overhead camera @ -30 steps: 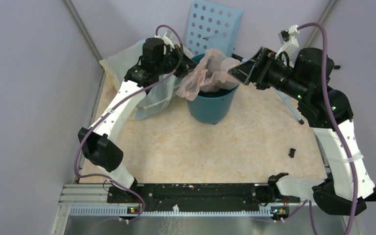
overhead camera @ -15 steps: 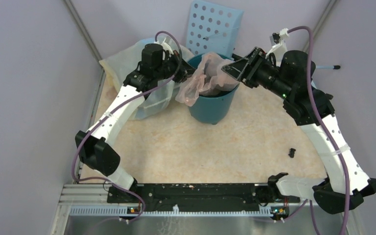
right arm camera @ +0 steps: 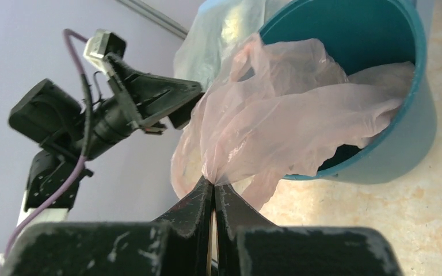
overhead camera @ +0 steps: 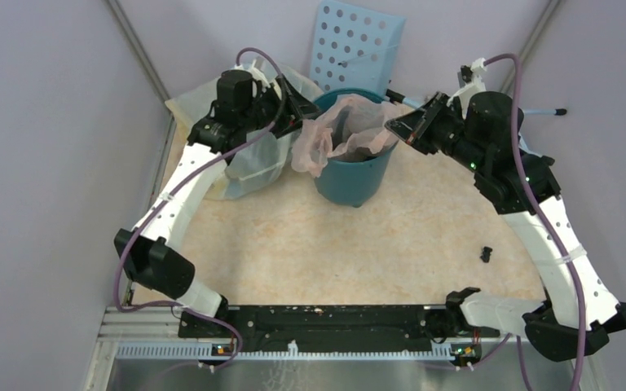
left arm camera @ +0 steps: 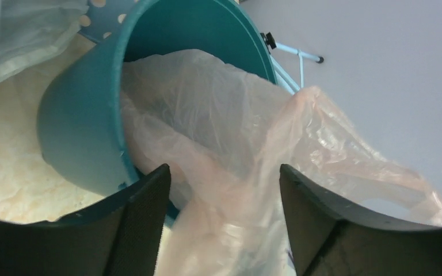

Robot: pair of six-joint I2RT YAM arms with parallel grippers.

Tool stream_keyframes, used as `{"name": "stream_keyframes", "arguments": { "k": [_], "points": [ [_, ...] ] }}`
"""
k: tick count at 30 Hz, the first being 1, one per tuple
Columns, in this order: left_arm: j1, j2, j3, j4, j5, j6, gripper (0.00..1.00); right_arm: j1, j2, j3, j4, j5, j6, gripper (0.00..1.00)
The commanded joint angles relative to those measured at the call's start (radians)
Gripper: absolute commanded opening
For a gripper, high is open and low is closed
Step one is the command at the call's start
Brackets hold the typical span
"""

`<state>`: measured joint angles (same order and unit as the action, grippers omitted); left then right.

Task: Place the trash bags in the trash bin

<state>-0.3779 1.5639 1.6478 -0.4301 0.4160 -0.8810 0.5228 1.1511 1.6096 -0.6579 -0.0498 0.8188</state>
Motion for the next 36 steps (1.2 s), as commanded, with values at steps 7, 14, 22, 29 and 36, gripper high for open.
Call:
{"name": "stream_keyframes", "arguments": {
  "k": [7, 14, 22, 29, 36],
  "points": [
    [0.024, -0.280, -0.048, -0.105, -0.091, 0.076, 0.99, -0.001, -0.012, -0.011, 0.017, -0.023, -0.025, 0.00],
    [-0.013, -0.436, -0.123, -0.283, -0.198, 0.053, 0.99, -0.001, -0.003, -0.011, 0.014, -0.047, -0.044, 0.00],
    [-0.181, -0.438, -0.125, -0.344, -0.342, -0.006, 0.99, 0.000, 0.011, -0.017, 0.018, -0.076, -0.051, 0.00],
    [-0.357, -0.349, -0.116, -0.348, -0.558, -0.092, 0.99, 0.000, 0.001, -0.028, 0.012, -0.072, -0.069, 0.00],
    [-0.358, -0.288, -0.117, -0.253, -0.665, -0.043, 0.99, -0.001, -0.002, -0.025, 0.001, -0.067, -0.090, 0.00]
  ]
}}
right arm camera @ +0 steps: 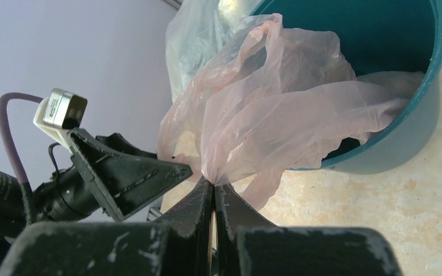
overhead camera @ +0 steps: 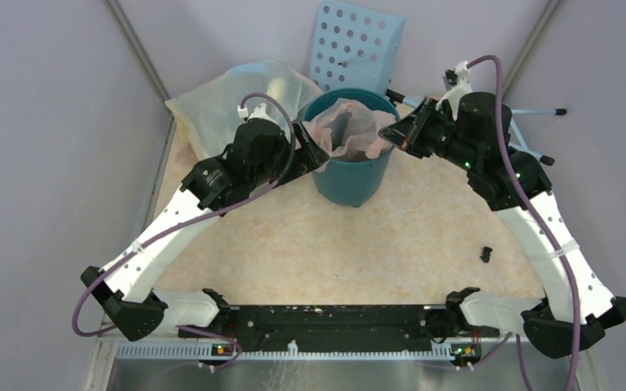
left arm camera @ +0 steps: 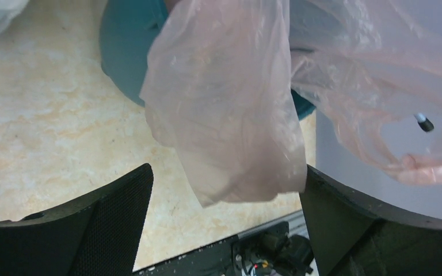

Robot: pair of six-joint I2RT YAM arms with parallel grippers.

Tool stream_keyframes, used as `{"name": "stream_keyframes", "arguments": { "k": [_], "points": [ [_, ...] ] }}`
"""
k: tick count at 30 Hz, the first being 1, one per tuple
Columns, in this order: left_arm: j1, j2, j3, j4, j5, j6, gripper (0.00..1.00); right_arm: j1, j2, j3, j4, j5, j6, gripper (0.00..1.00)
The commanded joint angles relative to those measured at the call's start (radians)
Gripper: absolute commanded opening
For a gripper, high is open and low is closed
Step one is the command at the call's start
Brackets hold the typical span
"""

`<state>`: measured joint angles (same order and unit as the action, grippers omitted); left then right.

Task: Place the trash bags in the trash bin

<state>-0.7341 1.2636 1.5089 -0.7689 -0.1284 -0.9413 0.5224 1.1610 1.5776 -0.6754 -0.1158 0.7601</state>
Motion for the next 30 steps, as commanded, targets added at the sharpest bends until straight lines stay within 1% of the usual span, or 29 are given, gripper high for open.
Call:
{"name": "stream_keyframes", "arguments": {
  "k": [1, 2, 3, 4, 5, 8, 9, 11, 14, 16, 18, 21, 27, 30],
  "points": [
    [0.000, 0.013, 0.019, 0.100, -0.133, 0.024, 0.97, -0.001, -0.014, 0.009, 0.015, 0.005, -0.037, 0.00],
    [0.002, 0.012, 0.016, 0.110, -0.145, 0.029, 0.92, -0.001, -0.015, 0.010, 0.010, 0.013, -0.045, 0.00],
    [0.007, 0.011, 0.011, 0.119, -0.153, 0.032, 0.85, -0.001, -0.018, 0.009, 0.005, 0.021, -0.051, 0.00],
    [0.011, 0.012, 0.008, 0.126, -0.154, 0.038, 0.78, 0.000, -0.020, 0.008, 0.002, 0.030, -0.057, 0.00],
    [0.017, 0.015, 0.008, 0.119, -0.152, 0.044, 0.67, -0.001, -0.023, 0.008, -0.006, 0.043, -0.064, 0.00],
    [0.033, 0.016, 0.000, 0.079, -0.150, 0.057, 0.47, -0.002, -0.018, 0.034, -0.050, 0.100, -0.095, 0.00],
    [0.045, 0.010, -0.010, 0.067, -0.147, 0.060, 0.42, -0.002, -0.014, 0.048, -0.070, 0.124, -0.112, 0.00],
    [0.103, -0.012, -0.044, 0.063, -0.104, 0.067, 0.34, -0.002, -0.002, 0.082, -0.115, 0.185, -0.151, 0.00],
    [0.255, -0.048, -0.090, 0.078, 0.050, 0.095, 0.24, -0.010, 0.031, 0.152, -0.219, 0.296, -0.196, 0.00],
    [0.319, -0.059, -0.084, 0.079, 0.087, 0.138, 0.18, -0.025, 0.055, 0.196, -0.296, 0.397, -0.213, 0.00],
    [0.349, -0.055, -0.056, 0.072, 0.108, 0.201, 0.15, -0.049, 0.078, 0.223, -0.365, 0.459, -0.224, 0.00],
    [0.375, -0.027, -0.011, 0.034, 0.164, 0.252, 0.13, -0.089, 0.096, 0.234, -0.407, 0.495, -0.244, 0.00],
    [0.418, -0.004, 0.004, 0.017, 0.200, 0.303, 0.13, -0.169, 0.136, 0.231, -0.439, 0.544, -0.270, 0.00],
    [0.460, 0.009, 0.011, 0.018, 0.237, 0.313, 0.15, -0.231, 0.151, 0.231, -0.409, 0.537, -0.299, 0.00]
  ]
}}
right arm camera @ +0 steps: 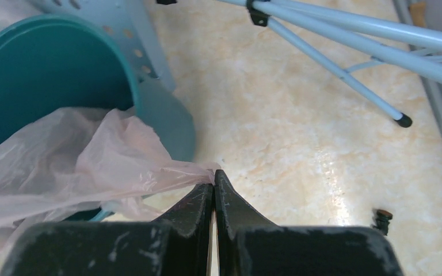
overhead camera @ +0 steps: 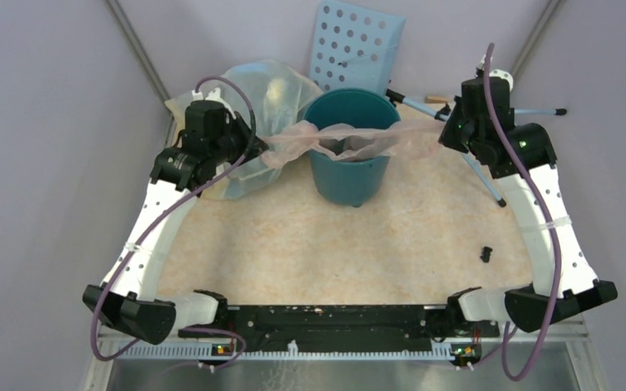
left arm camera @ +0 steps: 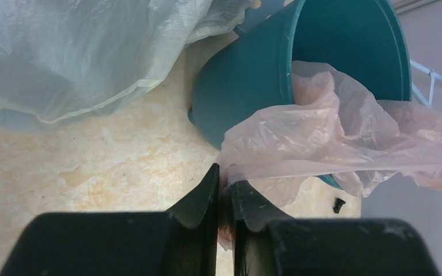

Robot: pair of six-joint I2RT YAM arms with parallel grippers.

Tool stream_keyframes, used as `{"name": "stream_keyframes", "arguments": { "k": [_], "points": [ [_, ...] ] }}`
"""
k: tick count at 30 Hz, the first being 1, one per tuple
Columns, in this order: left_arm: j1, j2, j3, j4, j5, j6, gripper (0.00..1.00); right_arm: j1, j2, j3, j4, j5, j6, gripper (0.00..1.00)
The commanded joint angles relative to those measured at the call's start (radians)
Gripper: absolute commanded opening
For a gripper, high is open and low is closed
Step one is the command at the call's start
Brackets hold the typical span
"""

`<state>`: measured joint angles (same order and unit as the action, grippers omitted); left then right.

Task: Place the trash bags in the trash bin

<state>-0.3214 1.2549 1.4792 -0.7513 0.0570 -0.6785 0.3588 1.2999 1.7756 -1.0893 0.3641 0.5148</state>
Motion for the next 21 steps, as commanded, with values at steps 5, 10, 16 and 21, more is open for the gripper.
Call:
{"name": "stream_keyframes", "arguments": {
  "k": [5, 10, 16, 21],
  "points": [
    [0.097, 0.065, 0.062, 0.036, 0.131, 0.094, 0.18, -0.085, 0.064, 0.069, 0.052, 0.072, -0.103, 0.00],
    [0.113, 0.120, 0.109, 0.121, 0.146, 0.139, 0.22, -0.101, 0.119, 0.098, 0.126, -0.068, -0.110, 0.07],
    [0.121, 0.239, 0.197, 0.149, 0.212, 0.169, 0.27, -0.148, 0.201, 0.100, 0.166, -0.278, -0.041, 0.18],
    [0.135, 0.337, 0.245, 0.182, 0.265, 0.165, 0.32, -0.185, 0.252, 0.093, 0.221, -0.471, -0.040, 0.53]
  ]
}}
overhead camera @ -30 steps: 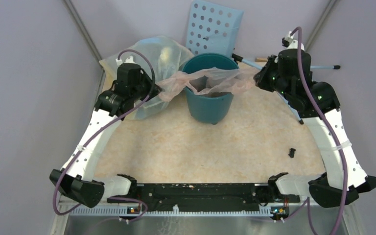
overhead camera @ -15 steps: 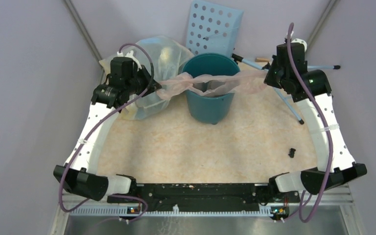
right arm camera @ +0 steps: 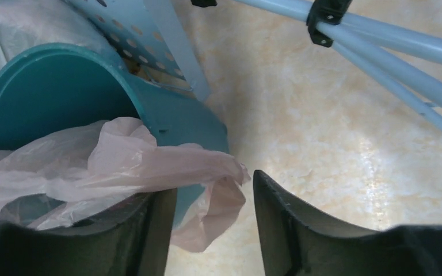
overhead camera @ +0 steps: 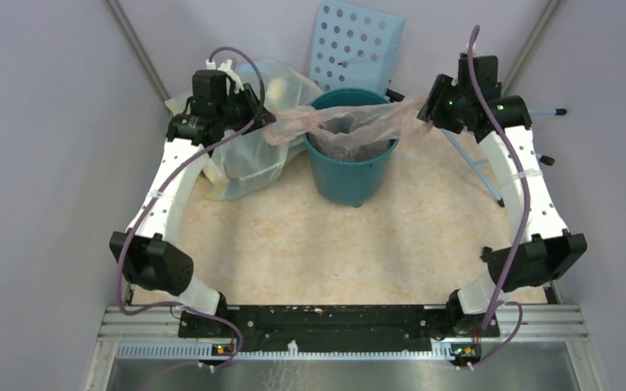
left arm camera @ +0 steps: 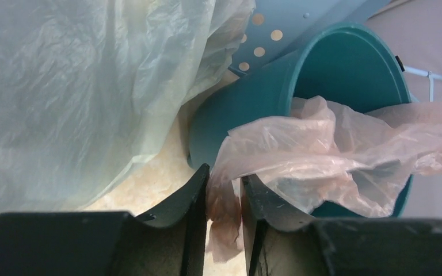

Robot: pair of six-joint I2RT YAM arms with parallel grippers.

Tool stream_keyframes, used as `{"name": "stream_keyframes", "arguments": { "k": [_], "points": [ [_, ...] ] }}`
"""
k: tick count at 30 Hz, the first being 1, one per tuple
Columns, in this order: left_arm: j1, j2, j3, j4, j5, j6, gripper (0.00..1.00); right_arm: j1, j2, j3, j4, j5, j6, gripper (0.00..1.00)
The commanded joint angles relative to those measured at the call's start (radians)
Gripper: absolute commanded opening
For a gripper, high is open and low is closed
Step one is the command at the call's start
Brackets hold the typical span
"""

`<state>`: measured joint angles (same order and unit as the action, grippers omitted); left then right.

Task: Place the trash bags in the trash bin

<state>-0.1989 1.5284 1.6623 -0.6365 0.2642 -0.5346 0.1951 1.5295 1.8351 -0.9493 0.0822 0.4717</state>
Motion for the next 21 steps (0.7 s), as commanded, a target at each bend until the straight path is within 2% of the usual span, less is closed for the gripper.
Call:
{"name": "stream_keyframes", "arguments": {
  "k": [1, 4, 8, 11, 15, 16, 18, 19, 21],
  "points": [
    [0.014, 0.082, 0.078, 0.075, 0.066, 0.019, 0.32, -0.023, 0.023, 0.021, 0.113, -0.232, -0.010, 0.57],
    [0.018, 0.133, 0.125, 0.087, 0.097, 0.010, 0.32, -0.023, 0.020, -0.018, 0.203, -0.279, -0.011, 0.61],
    [0.025, 0.182, 0.153, 0.117, 0.129, -0.009, 0.32, -0.028, 0.053, 0.001, 0.242, -0.269, 0.021, 0.57],
    [0.029, 0.214, 0.174, 0.130, 0.149, -0.013, 0.32, -0.036, 0.096, 0.061, 0.217, -0.277, 0.027, 0.58],
    [0.030, 0.258, 0.212, 0.132, 0.172, -0.010, 0.32, -0.050, 0.145, 0.153, 0.142, -0.248, 0.005, 0.67],
    [0.030, 0.268, 0.220, 0.132, 0.175, -0.007, 0.32, -0.059, 0.148, 0.156, 0.133, -0.239, 0.006, 0.63],
    [0.030, 0.290, 0.239, 0.131, 0.179, -0.002, 0.30, -0.084, 0.147, 0.149, 0.124, -0.218, 0.029, 0.35],
    [0.032, 0.303, 0.249, 0.130, 0.180, 0.000, 0.29, -0.101, 0.140, 0.139, 0.126, -0.216, 0.042, 0.24],
    [0.032, 0.328, 0.272, 0.129, 0.179, 0.004, 0.26, -0.128, 0.127, 0.105, 0.137, -0.217, 0.067, 0.17]
  ]
}}
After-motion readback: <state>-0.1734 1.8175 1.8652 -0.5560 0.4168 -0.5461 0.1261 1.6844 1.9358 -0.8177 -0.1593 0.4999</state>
